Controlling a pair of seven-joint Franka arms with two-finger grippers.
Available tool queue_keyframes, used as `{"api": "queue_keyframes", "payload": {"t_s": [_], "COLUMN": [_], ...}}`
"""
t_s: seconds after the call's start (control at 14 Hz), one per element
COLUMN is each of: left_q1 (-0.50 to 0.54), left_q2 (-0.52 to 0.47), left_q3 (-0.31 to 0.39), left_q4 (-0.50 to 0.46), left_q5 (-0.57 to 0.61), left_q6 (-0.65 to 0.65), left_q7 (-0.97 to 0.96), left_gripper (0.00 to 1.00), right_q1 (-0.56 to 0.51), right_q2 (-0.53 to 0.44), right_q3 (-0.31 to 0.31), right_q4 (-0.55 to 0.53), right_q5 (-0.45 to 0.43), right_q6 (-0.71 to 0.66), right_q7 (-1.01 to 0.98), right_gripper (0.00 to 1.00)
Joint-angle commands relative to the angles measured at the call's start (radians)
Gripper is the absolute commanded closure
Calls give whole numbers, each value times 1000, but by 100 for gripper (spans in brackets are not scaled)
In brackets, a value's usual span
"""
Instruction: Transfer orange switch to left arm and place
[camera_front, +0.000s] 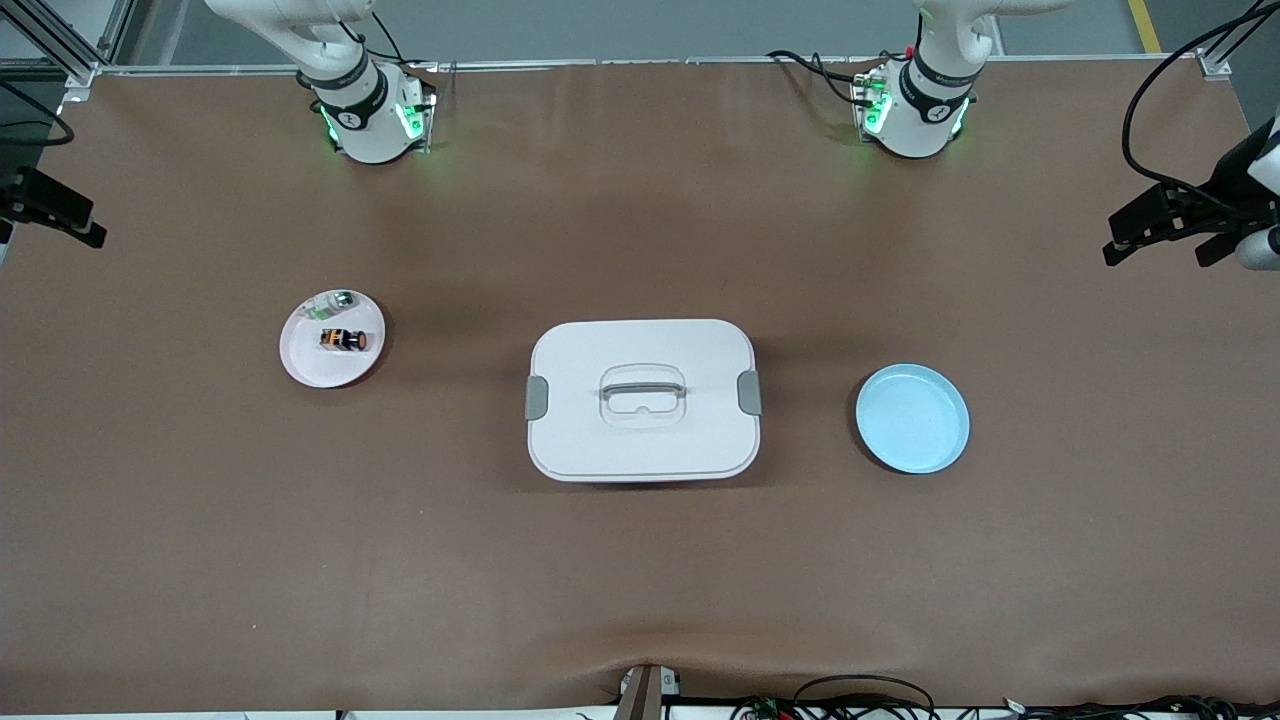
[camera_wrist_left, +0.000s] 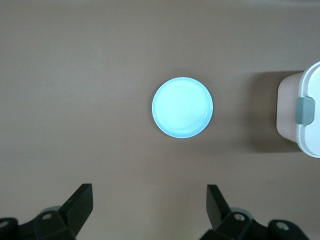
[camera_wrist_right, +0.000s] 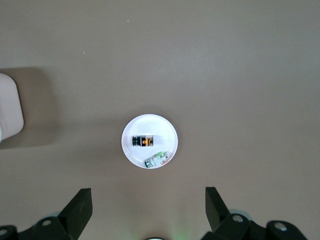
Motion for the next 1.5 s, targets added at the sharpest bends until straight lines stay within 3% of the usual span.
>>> {"api": "queue_keyframes", "payload": {"t_s": [0.0,0.43,0.71,1.14,1.43], "left_q1": [-4,-2,-2,-2,-2], "left_q2": [14,18,18,18,18], "left_q3": [-1,-1,-1,-1,-1], "left_q4": [30,30,31,31,31], "left_q5": [17,18,18,18,18], "left_q6": [-22,-21,-21,-21,-21], "left_q7": [-8,-8,-8,-8,-8], "left_gripper": [0,0,0,0,0], "right_q1": [-18,-9,-38,-26,2], "right_q2": [70,110,71,-41,-39], "right_q3": [12,13,12,15,18], "right_q4": [9,-62,-262,-613,-783], "right_q5": [-11,2,61,66,65], "right_q6": [0,37,186,508,724], "right_q7": [1,15,45,116,151], "right_gripper": [0,0,0,0,0]}}
